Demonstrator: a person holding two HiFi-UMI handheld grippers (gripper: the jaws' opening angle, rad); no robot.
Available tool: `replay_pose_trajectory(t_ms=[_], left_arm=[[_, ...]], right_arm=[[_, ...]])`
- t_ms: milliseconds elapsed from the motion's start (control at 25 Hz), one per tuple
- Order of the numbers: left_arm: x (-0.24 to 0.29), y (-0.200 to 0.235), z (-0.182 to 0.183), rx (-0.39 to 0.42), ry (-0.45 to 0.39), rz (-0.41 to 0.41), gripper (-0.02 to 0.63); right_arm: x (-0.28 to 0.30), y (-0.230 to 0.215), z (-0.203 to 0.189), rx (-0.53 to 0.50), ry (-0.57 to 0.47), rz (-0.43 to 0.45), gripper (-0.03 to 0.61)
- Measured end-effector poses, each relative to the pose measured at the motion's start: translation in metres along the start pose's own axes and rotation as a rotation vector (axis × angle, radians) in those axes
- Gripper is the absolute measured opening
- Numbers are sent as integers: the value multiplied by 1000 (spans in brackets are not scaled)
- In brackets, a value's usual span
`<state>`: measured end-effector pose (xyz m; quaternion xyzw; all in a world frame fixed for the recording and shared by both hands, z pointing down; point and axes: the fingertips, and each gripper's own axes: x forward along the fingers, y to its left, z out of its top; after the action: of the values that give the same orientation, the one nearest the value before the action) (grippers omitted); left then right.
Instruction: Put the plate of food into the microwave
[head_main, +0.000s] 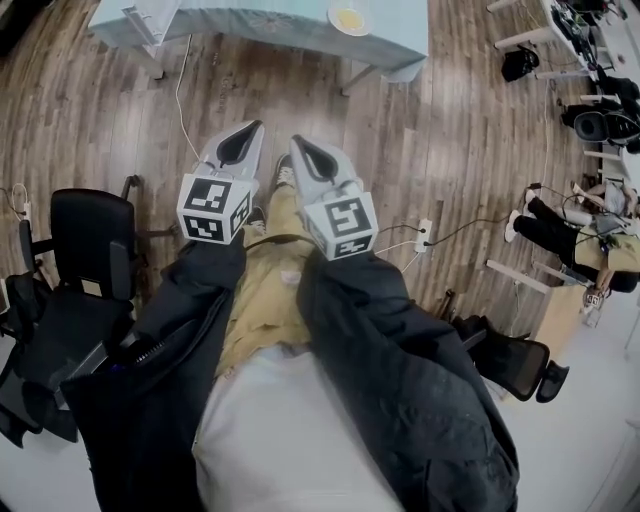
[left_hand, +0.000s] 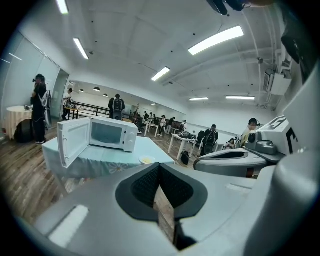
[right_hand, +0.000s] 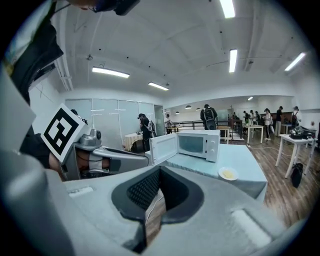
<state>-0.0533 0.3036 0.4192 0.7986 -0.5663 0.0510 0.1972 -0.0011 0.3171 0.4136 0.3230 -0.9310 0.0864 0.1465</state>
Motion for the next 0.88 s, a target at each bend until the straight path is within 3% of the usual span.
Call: replay_pose_trajectory(t_ms=[240, 560, 880], left_arm=[[37, 30, 40, 27, -37, 72, -2], [105, 25, 71, 61, -34, 57, -1], [158, 13, 76, 77, 2, 54, -2]], right_arm=[[40, -33, 29, -46, -17, 52, 0], [65, -101, 47, -54, -12, 63, 0], [71, -149, 50, 14, -51, 106, 0]])
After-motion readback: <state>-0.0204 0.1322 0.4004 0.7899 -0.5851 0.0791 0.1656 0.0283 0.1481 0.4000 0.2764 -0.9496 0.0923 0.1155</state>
